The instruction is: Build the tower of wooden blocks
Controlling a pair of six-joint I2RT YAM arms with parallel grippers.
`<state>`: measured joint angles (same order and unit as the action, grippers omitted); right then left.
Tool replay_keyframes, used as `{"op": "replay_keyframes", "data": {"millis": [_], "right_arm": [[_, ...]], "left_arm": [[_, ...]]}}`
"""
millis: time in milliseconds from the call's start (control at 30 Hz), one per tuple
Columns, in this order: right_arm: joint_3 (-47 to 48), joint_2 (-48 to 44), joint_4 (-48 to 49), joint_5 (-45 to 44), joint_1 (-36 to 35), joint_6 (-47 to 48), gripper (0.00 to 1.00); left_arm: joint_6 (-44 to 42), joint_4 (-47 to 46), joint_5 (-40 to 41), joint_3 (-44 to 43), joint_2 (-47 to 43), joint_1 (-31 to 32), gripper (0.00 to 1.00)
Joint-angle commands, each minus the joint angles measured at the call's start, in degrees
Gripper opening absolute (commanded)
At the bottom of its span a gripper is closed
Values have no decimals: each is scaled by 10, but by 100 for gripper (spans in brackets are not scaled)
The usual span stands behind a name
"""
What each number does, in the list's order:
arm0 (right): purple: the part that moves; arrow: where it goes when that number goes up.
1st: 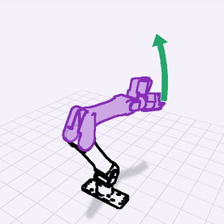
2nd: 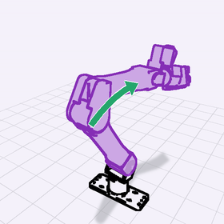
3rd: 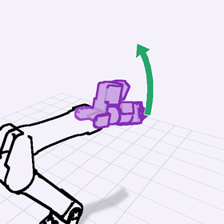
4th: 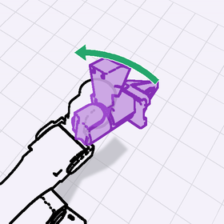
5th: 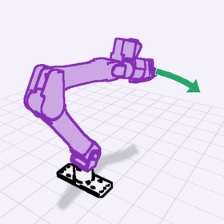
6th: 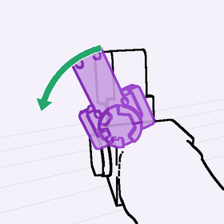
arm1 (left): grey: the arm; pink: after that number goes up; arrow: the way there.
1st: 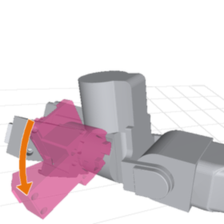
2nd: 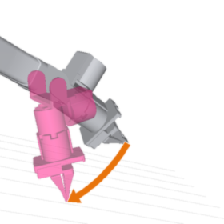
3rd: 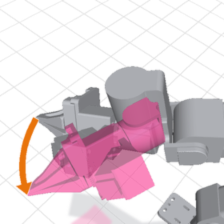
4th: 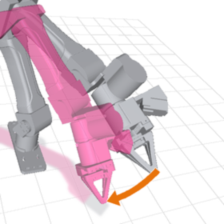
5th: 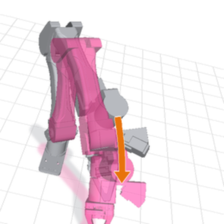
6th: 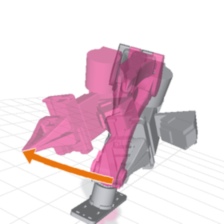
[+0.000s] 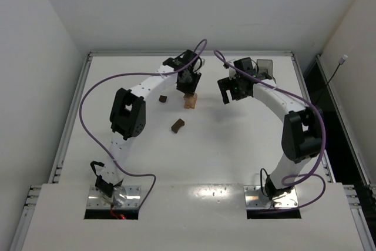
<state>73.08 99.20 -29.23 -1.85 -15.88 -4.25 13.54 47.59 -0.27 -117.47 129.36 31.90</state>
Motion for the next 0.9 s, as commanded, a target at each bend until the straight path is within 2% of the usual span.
{"op": "replay_keyframes", "data": {"millis": [0, 867], "right_arm": [[5, -2, 11, 7, 1, 3, 83], [5, -2, 11, 7, 1, 3, 83]], "left_arm": [[-6, -6, -7, -22, -4, 5, 0], [-6, -6, -12, -39, 12, 11, 0]]}}
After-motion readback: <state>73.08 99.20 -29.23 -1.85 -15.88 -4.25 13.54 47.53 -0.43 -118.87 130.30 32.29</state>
